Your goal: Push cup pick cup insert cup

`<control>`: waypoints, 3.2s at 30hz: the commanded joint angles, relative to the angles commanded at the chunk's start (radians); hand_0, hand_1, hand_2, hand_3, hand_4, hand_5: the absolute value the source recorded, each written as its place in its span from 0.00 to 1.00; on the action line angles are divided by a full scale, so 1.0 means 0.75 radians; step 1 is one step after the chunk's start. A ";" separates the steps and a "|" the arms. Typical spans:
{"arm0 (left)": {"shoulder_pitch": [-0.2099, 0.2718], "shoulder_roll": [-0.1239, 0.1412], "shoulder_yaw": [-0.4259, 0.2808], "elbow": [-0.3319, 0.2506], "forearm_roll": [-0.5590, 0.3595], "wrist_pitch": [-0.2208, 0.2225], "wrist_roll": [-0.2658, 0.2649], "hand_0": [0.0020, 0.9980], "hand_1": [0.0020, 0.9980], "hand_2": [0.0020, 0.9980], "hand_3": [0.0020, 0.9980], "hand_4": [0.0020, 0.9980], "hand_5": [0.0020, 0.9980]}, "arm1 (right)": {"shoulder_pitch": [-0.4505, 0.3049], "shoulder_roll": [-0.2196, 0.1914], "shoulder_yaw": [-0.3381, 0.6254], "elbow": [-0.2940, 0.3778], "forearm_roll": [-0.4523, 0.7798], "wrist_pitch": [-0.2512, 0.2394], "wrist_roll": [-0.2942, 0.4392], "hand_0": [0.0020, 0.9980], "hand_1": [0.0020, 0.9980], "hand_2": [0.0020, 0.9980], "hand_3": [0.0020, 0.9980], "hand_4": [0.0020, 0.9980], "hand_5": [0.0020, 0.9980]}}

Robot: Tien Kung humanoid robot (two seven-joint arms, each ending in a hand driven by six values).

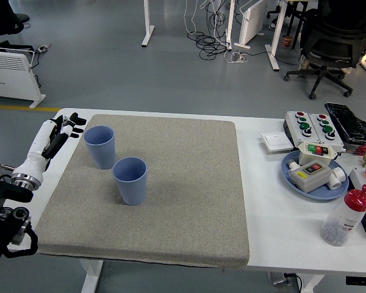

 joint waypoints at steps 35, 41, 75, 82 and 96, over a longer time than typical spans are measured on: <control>-0.246 0.050 0.325 -0.146 0.873 -0.697 0.438 0.69 0.83 0.92 0.97 0.88 0.38 | -0.012 -0.005 0.004 0.001 -0.007 -0.004 -0.004 0.71 0.65 0.70 0.61 0.10 0.47; -0.254 0.047 0.329 -0.141 0.906 -0.712 0.451 0.59 0.76 0.85 0.94 0.85 0.36 | -0.011 -0.006 0.005 0.001 -0.008 -0.004 -0.004 0.71 0.65 0.70 0.61 0.10 0.47; -0.314 0.135 0.220 -0.257 0.825 -0.753 0.382 0.38 0.53 0.56 0.52 0.65 0.18 | -0.011 -0.006 0.003 0.001 0.002 -0.007 -0.004 0.71 0.65 0.70 0.61 0.10 0.47; -0.454 0.229 0.163 -0.215 0.787 -0.758 0.356 0.39 0.52 0.55 0.52 0.65 0.18 | -0.017 -0.005 0.002 0.001 0.007 -0.007 -0.004 0.71 0.65 0.70 0.61 0.10 0.47; -0.606 0.224 0.183 0.135 0.843 -0.665 0.240 0.39 0.53 0.56 0.52 0.64 0.18 | -0.041 -0.001 0.041 0.004 -0.052 -0.013 -0.027 0.71 0.65 0.70 0.61 0.10 0.47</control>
